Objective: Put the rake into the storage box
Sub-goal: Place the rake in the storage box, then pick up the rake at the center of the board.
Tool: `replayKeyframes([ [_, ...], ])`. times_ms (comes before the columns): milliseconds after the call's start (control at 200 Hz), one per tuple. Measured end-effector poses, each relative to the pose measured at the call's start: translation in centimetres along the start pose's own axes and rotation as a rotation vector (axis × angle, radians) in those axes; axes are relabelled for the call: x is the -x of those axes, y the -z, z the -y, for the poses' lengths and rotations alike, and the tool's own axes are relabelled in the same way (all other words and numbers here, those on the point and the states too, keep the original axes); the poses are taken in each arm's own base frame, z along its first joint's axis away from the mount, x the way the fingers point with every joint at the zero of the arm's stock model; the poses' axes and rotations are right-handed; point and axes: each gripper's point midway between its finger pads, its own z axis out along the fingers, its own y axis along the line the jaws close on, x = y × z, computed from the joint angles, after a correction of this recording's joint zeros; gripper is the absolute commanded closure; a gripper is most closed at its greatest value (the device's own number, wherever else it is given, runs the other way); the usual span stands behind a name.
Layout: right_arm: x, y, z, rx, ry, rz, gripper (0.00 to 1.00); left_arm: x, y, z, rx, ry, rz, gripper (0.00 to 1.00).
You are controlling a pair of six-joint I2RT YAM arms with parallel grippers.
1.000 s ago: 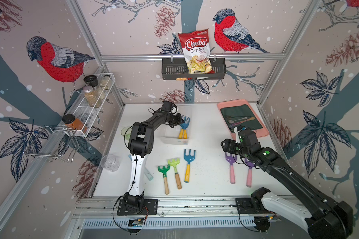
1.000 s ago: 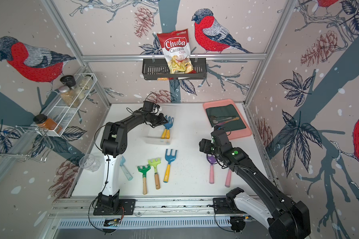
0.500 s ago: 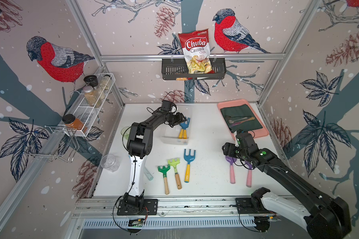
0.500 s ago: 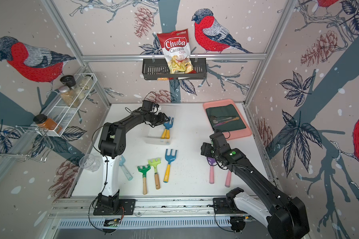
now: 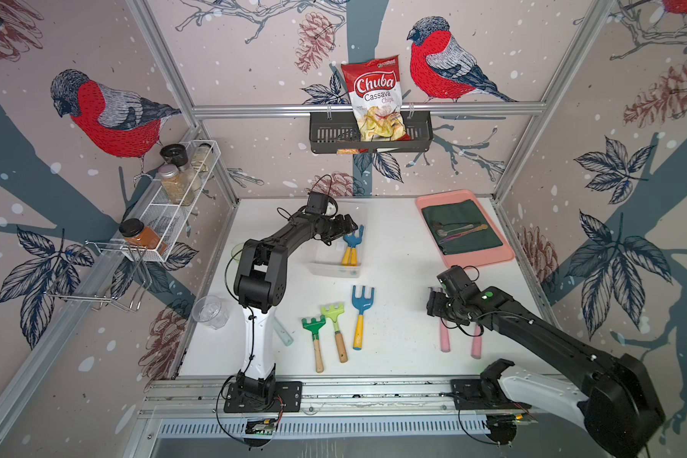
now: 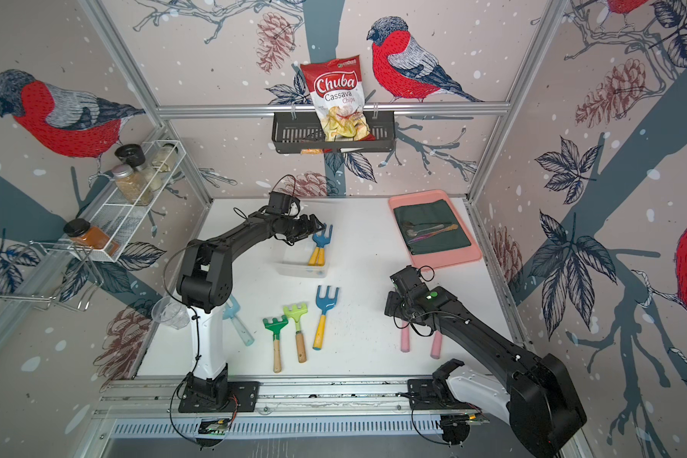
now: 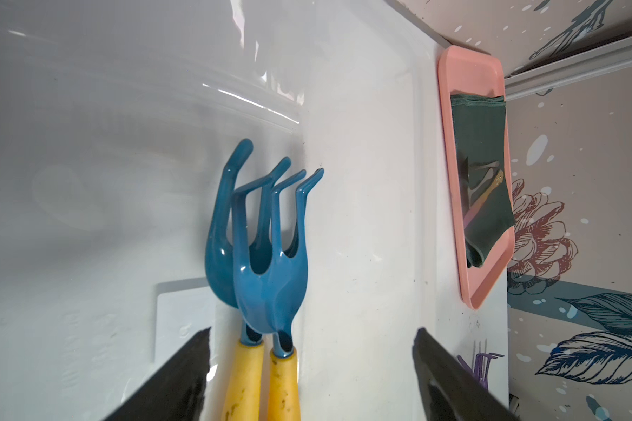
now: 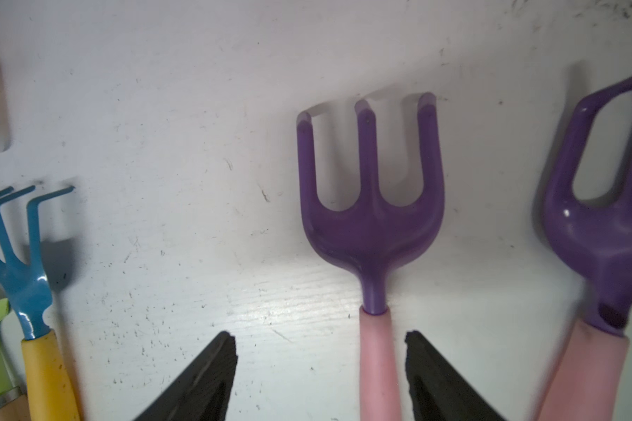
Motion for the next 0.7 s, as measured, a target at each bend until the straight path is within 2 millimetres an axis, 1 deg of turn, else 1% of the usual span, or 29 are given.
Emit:
replayKeyframes([
  [130,-1.8,-1.0,0.3,-0.069,0.017,-0.062,0.25,-0.4,0.8,0.1,0.004,0.003,0.003,0.14],
  [320,-3.5,-1.7,0.5,-0.111,0.02,-0.102,0.27,-0.4,2.5,1.0,0.0,0.004,0.032,0.14],
  [595,-4.7,-2.3,1.6,-0.147,-0.006,-0.124,0.37,-1.0,4.2,2.0,-0.02,-0.003,0.039,0.15],
  [700,-5.4,-2.6,2.0,-0.155,-0.002,-0.141,0.44,-1.4,4.9,2.9,-0.04,-0.009,0.039,0.16],
])
